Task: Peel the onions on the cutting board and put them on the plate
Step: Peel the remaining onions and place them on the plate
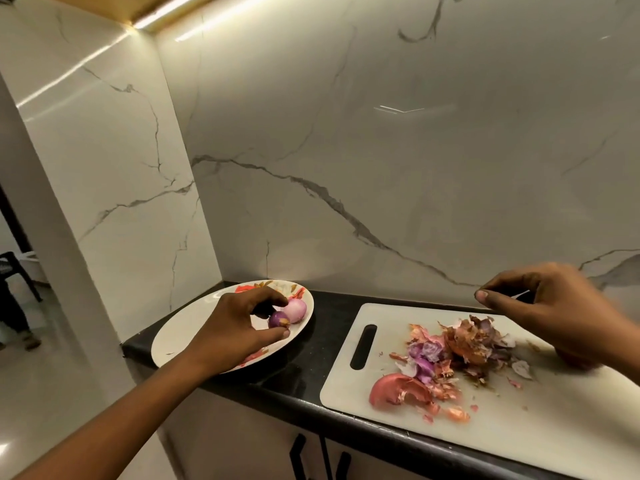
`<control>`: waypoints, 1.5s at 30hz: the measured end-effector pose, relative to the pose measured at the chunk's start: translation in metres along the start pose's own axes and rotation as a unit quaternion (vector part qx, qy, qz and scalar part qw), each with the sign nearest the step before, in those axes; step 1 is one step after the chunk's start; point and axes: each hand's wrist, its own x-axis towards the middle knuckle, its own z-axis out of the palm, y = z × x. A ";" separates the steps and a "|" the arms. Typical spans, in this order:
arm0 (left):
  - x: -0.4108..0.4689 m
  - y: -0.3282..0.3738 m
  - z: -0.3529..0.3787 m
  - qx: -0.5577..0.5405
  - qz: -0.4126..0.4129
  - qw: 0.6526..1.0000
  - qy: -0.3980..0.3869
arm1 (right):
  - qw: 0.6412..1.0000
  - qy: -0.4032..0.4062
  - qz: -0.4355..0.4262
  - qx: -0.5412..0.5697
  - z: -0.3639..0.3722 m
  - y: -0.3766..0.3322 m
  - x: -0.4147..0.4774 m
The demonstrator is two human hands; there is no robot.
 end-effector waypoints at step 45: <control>0.099 0.165 0.152 -0.223 0.198 0.952 -0.064 | 0.930 -0.245 0.222 -0.159 -0.055 0.014 -0.001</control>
